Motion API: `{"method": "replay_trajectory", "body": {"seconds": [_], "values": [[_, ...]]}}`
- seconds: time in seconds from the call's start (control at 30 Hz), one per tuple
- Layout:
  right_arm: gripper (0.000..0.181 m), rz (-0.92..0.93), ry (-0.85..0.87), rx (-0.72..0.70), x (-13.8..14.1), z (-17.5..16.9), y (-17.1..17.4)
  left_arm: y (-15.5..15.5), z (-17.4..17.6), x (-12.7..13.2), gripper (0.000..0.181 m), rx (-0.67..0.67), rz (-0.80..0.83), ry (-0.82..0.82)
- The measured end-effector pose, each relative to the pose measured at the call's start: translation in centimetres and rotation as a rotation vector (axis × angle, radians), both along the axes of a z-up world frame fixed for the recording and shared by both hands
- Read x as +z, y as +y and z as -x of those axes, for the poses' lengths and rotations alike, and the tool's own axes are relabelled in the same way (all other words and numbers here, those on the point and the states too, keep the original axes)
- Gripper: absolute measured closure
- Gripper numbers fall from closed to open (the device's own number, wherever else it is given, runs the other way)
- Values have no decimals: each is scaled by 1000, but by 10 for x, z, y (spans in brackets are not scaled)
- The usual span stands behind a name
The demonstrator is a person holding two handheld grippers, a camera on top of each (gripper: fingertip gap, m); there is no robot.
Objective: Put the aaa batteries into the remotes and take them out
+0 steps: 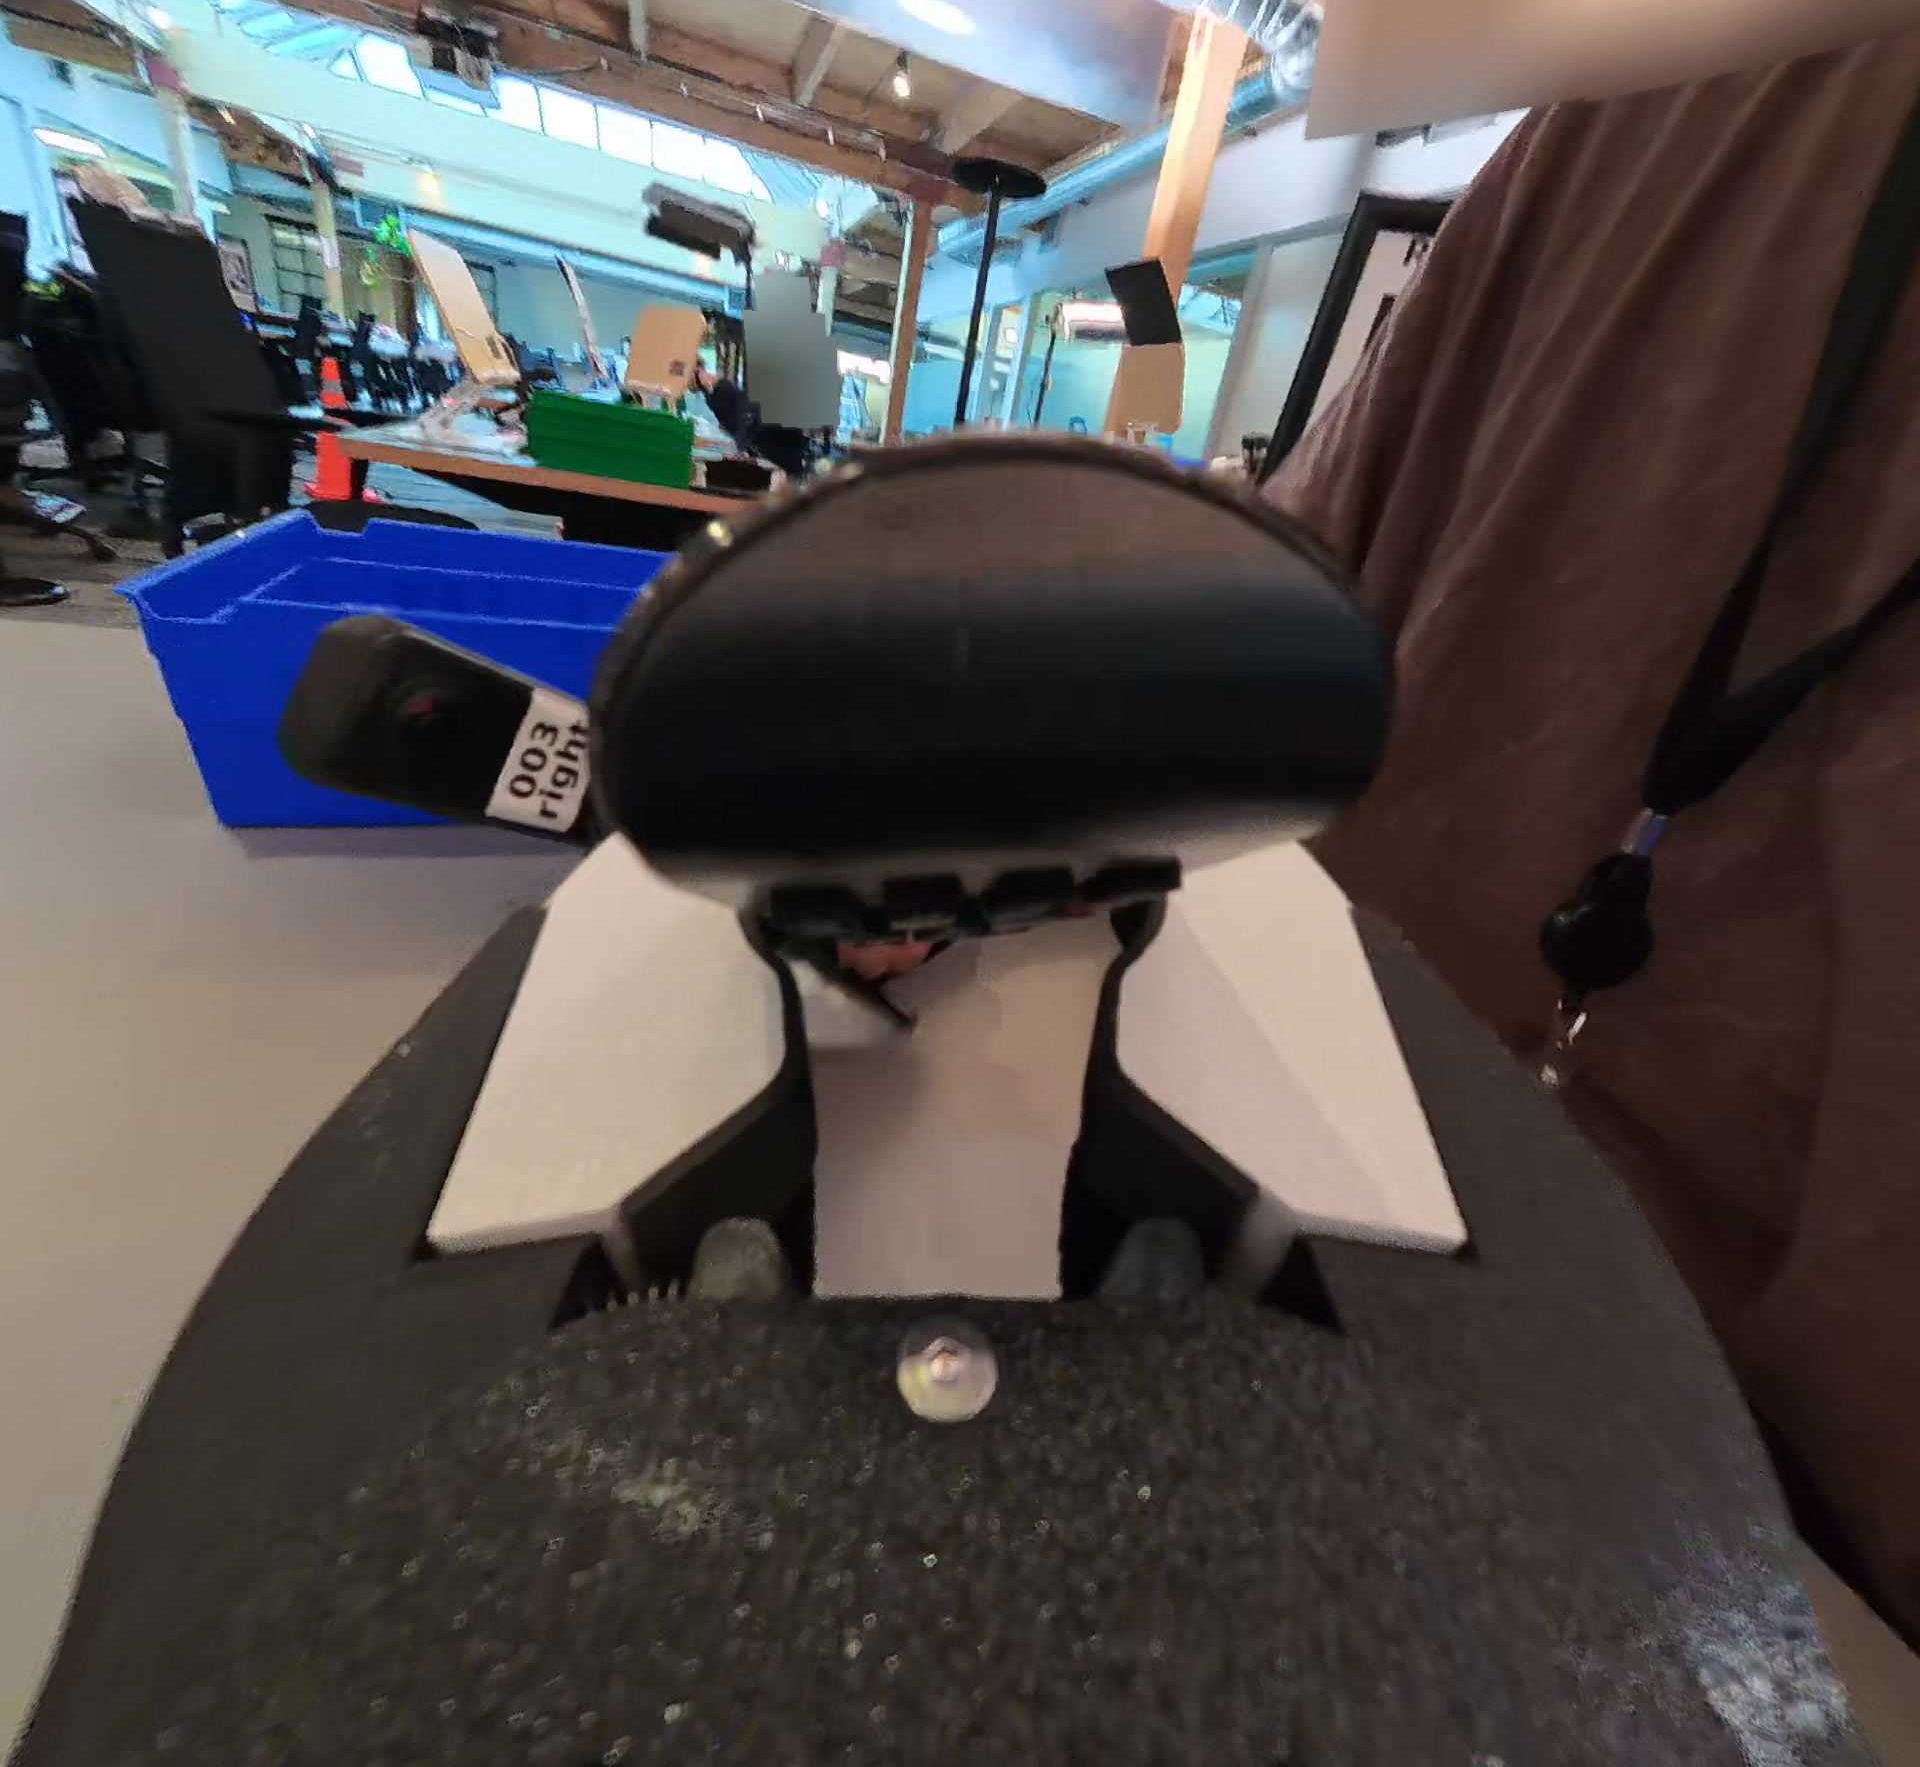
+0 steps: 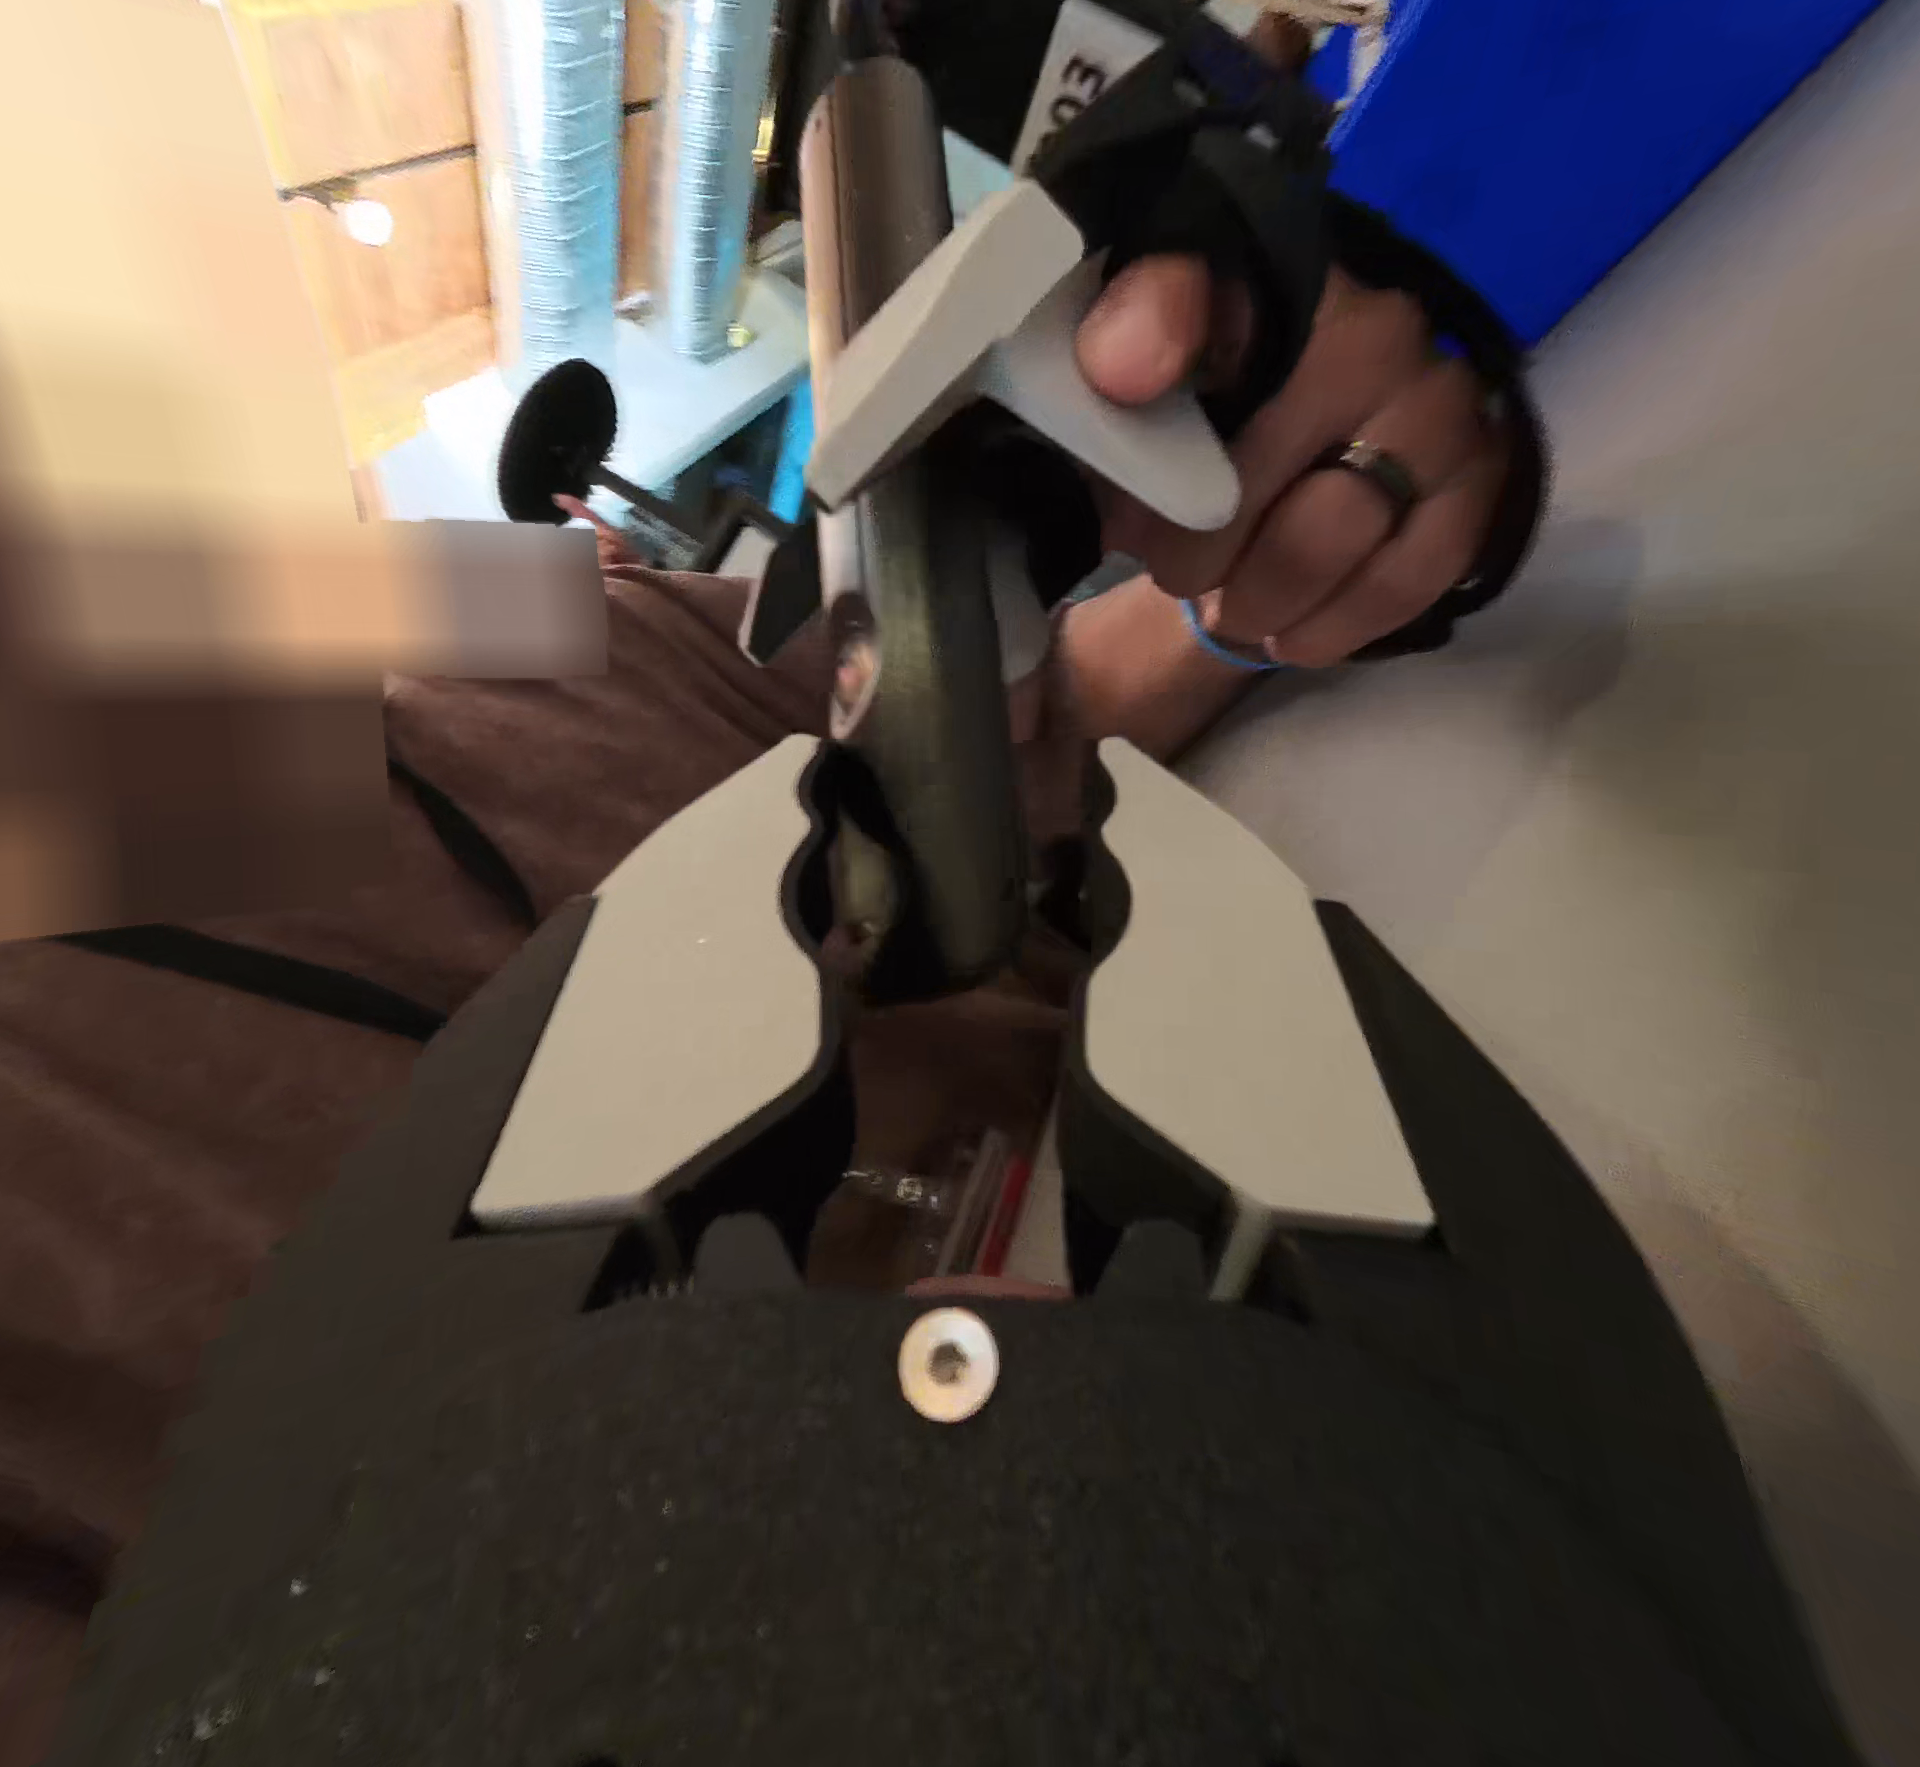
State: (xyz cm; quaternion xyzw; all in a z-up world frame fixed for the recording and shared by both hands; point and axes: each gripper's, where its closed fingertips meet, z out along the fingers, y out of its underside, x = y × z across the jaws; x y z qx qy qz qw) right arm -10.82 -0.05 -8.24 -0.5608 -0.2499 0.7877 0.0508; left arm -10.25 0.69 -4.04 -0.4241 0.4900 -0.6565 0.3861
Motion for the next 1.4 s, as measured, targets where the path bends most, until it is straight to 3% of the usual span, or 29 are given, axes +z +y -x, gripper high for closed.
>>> {"method": "replay_trajectory", "body": {"seconds": [0.1, 0.27, 0.53, 1.23, 1.4], "values": [[152, 60, 45, 41, 6, 5, -1, -4, 0, -8, 120, -21, -17, 45], [154, 115, 9, 79, 4, 11, -4, -7, 5, -12, 121, -39, -2, 53], [154, 127, -46, 56, -2, 11, -7, -11, 3, -17, 121, -54, 11, 41], [156, 188, 44, -3, -8, 9, 3, -1, -2, -25, 121, -7, 36, 53], [150, 75, -42, -58, -8, 10, 9, 2, 1, -22, 121, 5, 20, 78]]}}
